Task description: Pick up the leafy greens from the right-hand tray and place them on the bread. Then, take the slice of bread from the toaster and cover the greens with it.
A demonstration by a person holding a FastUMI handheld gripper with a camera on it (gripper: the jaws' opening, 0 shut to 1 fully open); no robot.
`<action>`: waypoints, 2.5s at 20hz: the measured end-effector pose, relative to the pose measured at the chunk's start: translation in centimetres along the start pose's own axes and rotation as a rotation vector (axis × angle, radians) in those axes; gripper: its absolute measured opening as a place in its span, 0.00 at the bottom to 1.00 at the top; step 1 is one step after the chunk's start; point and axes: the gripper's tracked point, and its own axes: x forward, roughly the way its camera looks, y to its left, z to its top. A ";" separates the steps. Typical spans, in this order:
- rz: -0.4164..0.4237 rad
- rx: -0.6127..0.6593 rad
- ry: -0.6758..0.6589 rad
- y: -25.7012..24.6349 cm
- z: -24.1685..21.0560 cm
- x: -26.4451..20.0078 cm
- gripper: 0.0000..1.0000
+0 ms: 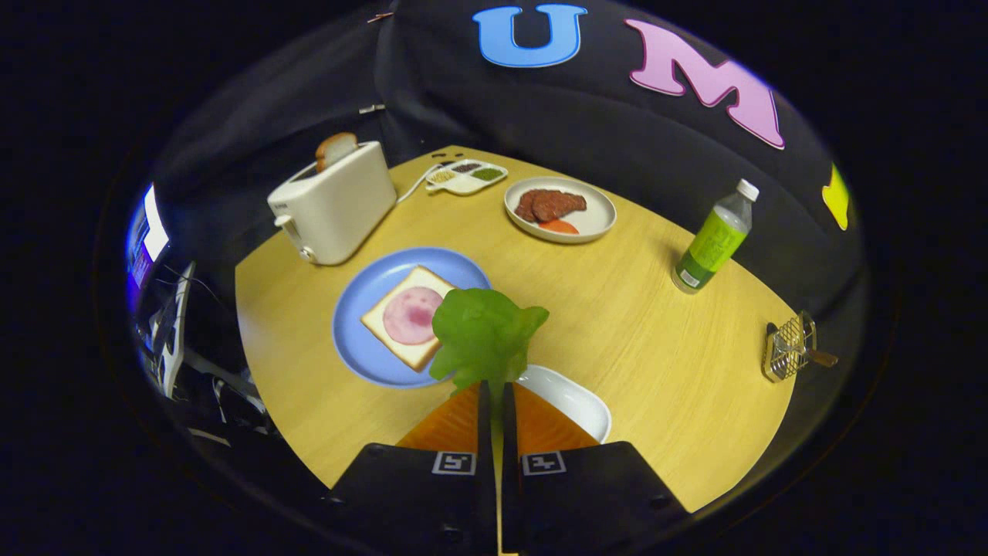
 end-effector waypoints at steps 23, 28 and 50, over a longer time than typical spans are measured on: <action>-0.008 -0.061 0.021 7.7 5.3 6.9 0.77; 0.008 -0.038 -0.092 9.9 10.0 4.2 0.76; 0.023 -0.005 -0.156 23.1 27.9 16.5 0.74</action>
